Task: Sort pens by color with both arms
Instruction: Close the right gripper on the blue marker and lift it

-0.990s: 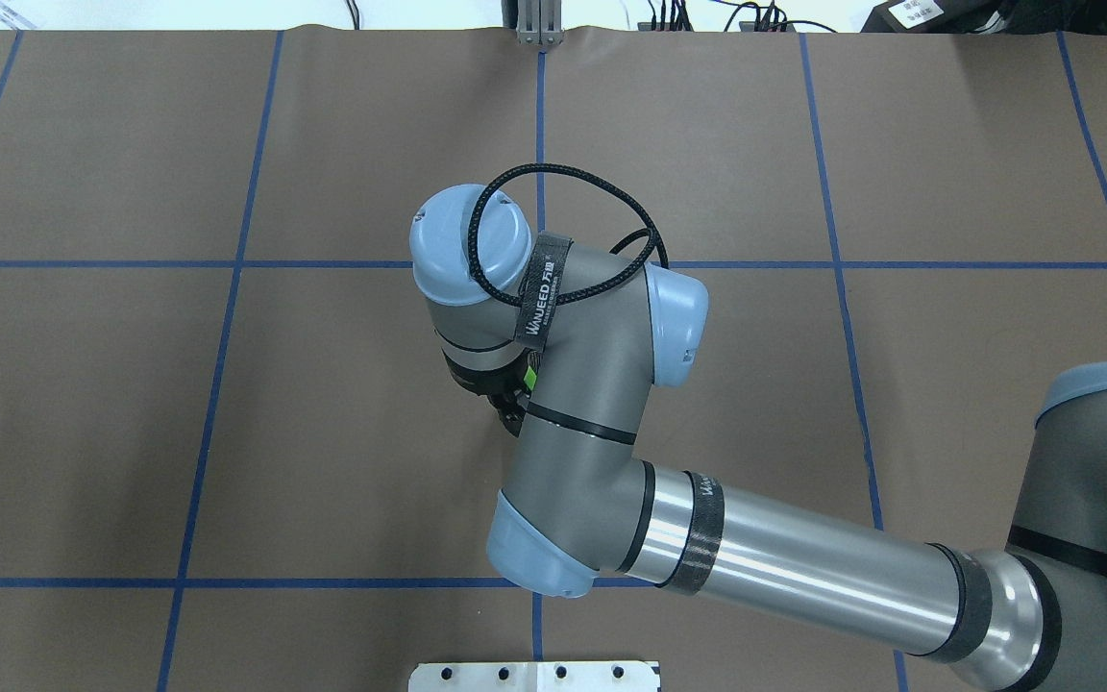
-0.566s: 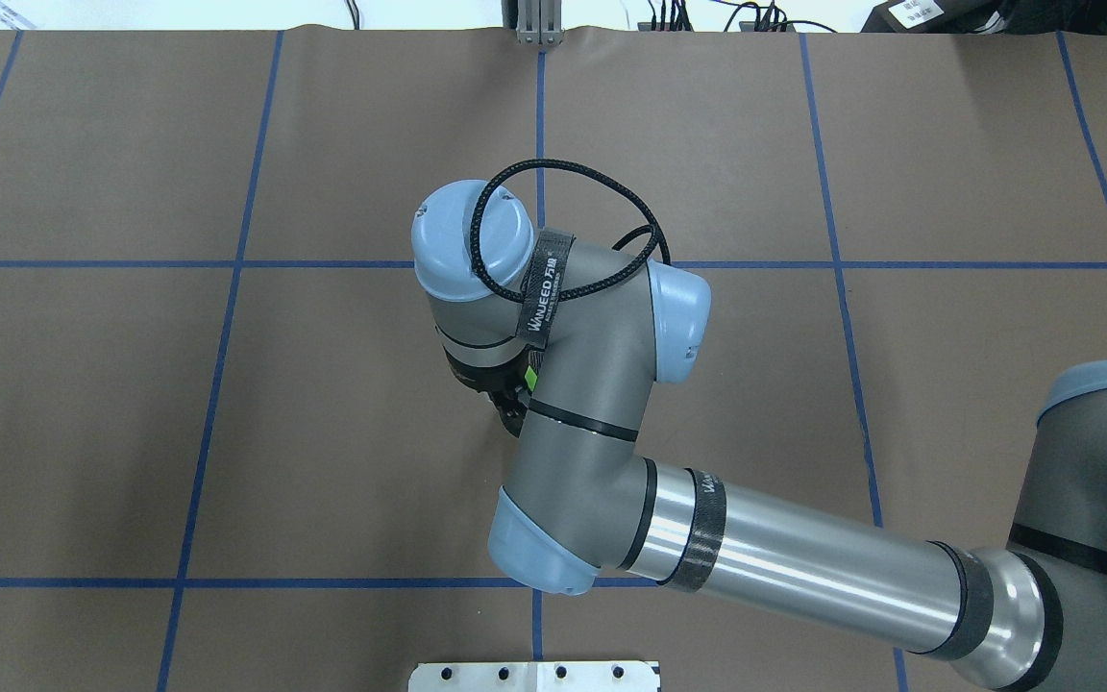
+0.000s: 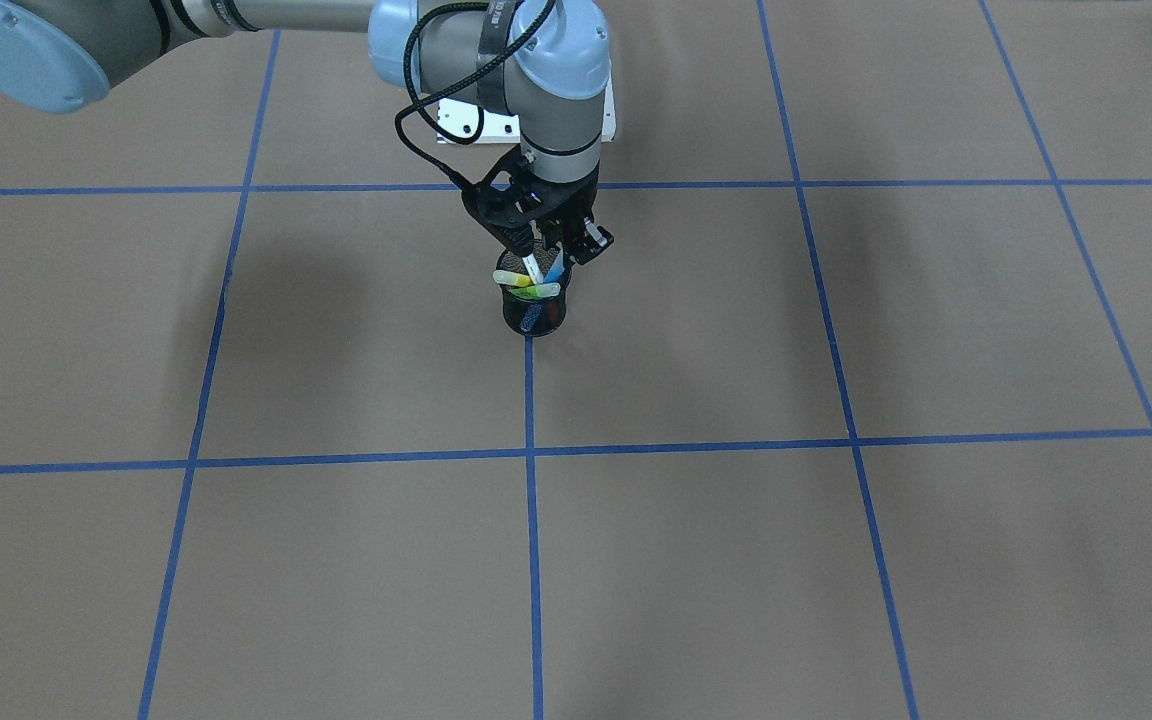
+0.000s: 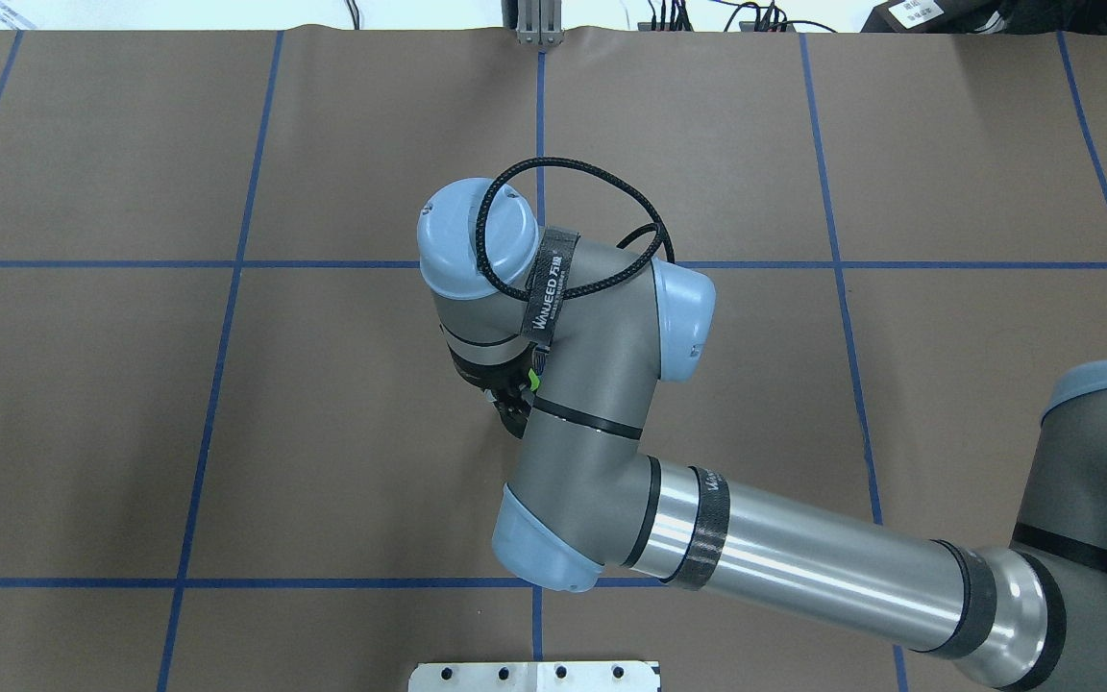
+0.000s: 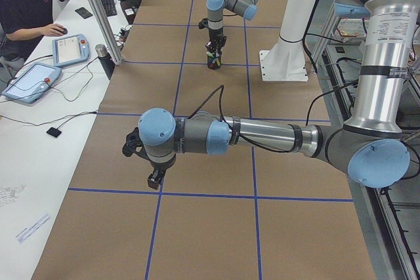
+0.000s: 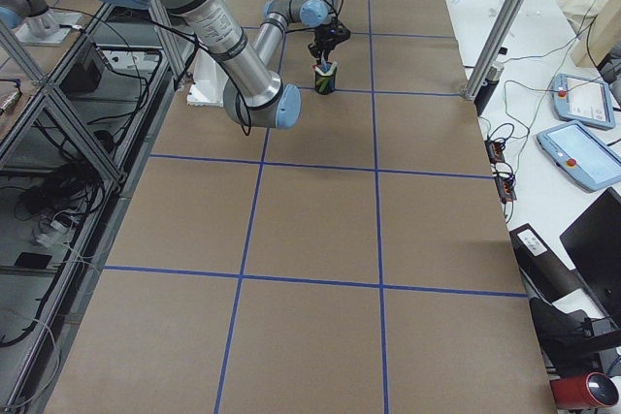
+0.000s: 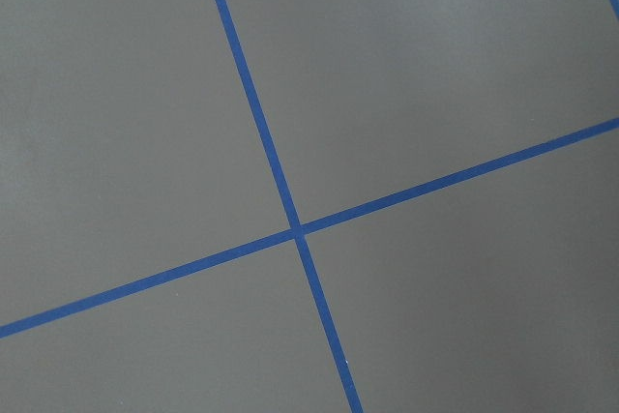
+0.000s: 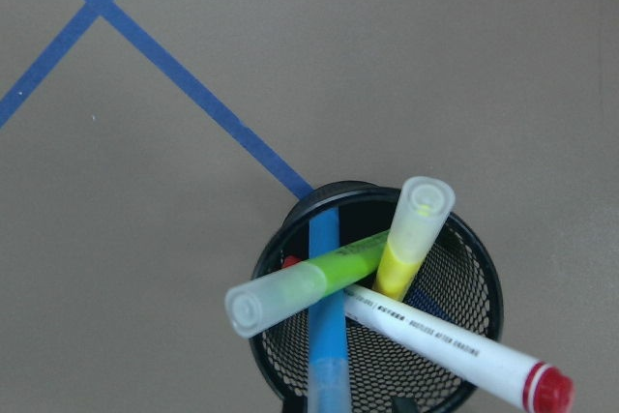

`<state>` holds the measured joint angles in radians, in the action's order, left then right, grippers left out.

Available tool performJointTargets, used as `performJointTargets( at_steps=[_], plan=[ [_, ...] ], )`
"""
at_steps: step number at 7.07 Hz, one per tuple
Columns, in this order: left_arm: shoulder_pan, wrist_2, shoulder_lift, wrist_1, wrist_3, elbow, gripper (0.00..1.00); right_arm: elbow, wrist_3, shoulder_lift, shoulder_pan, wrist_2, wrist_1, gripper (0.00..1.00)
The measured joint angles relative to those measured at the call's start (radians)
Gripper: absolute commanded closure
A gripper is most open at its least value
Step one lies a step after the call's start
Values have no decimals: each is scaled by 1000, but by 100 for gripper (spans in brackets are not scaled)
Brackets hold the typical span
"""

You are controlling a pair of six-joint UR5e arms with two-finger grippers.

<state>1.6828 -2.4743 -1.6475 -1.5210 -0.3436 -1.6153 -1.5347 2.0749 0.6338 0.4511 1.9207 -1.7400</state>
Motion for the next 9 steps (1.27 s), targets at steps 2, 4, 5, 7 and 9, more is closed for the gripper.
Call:
performJointTargets(
  at_steps=[2,4,5,7,9],
  plan=[
    [0,0,0,0,0,0,1,2,3,3,-3,0,7,69],
    [-1,0,1,1,1,1,1,2,4,3,-4,0,8,97],
    [-1,0,1,0,0,1,1,1,4,3,-5,0,8,99],
    [-2,0,1,0,1,2,1,-1,4,7,-5,3,28,100],
    [-2,0,2,1,1,3,1,-20,2,17,-1,8,36,100]
  ],
)
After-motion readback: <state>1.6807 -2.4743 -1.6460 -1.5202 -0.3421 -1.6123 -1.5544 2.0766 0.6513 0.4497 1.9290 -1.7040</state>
